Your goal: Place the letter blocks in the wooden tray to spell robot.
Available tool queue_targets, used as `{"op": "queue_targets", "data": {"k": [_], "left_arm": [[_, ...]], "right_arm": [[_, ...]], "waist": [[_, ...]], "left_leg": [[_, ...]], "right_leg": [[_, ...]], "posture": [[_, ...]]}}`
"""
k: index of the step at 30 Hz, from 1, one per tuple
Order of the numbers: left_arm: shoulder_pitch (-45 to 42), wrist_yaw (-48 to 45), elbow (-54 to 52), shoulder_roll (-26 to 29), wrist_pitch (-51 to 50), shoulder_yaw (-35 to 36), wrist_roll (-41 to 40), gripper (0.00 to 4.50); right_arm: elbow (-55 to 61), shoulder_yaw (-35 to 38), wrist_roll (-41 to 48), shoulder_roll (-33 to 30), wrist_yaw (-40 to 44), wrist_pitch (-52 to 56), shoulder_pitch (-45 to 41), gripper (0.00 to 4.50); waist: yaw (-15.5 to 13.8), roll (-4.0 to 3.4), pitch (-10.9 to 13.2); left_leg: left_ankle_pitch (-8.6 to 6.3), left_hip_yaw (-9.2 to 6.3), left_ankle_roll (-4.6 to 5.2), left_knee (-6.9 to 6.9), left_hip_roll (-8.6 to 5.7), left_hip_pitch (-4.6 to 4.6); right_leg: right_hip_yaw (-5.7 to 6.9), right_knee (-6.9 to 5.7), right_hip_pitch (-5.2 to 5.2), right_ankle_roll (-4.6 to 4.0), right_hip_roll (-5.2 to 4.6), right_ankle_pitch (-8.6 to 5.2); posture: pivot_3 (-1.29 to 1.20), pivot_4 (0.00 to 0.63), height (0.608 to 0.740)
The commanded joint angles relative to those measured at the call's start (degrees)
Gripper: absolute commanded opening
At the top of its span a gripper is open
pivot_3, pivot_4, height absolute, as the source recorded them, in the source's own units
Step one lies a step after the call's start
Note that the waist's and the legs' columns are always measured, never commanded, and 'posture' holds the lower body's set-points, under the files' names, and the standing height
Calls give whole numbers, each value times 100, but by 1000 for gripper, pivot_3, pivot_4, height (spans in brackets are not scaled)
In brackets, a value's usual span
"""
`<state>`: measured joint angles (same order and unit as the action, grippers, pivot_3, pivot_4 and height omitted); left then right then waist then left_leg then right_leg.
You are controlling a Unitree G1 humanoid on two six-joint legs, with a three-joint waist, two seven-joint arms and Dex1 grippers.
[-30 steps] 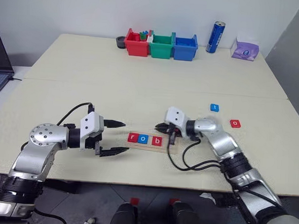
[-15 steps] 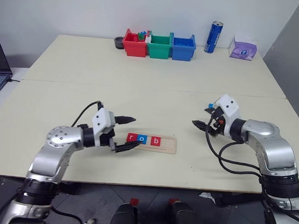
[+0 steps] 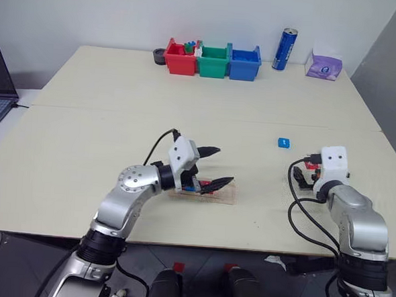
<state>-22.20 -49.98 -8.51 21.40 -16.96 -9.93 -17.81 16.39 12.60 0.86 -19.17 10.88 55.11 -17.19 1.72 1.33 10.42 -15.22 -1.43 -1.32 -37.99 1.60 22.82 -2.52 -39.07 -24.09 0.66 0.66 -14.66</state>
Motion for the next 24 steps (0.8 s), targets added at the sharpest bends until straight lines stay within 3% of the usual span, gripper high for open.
{"op": "queue_targets", "data": {"k": [1, 15, 22, 24], "left_arm": [[-219, 39, -11, -122, 126, -128, 78, 4500], [-433, -121, 241, -343, 281, -362, 149, 4500], [-393, -126, 143, -308, 243, -319, 109, 4500], [-375, -130, 126, -291, 238, -313, 101, 4500]], "right_arm": [[29, 282, 77, 61, -181, -265, -37, 4488], [-1948, 385, 450, 8, -104, -1137, -878, 4488], [-2350, 364, 511, -71, -135, -1333, -953, 4488], [-2341, 361, 538, -69, -134, -1352, -939, 4112]], "waist": [[14, -1, -1], [7, -7, -4], [8, -8, -5], [7, -8, -5]], "left_leg": [[0, 2, 0, 0, 2, -2], [0, 4, 1, 3, 2, -2], [0, 7, 1, 0, 2, -7], [0, 7, 1, 0, 2, -7]], "right_leg": [[-2, -1, 0, 0, 3, 0], [-4, 3, 2, 0, 6, 0], [-6, 1, 5, 0, 5, 0], [-6, 2, 5, 1, 5, 0]], "posture": [[0, 150, 740], [0, 150, 740], [0, 150, 740], [0, 150, 740]]}}
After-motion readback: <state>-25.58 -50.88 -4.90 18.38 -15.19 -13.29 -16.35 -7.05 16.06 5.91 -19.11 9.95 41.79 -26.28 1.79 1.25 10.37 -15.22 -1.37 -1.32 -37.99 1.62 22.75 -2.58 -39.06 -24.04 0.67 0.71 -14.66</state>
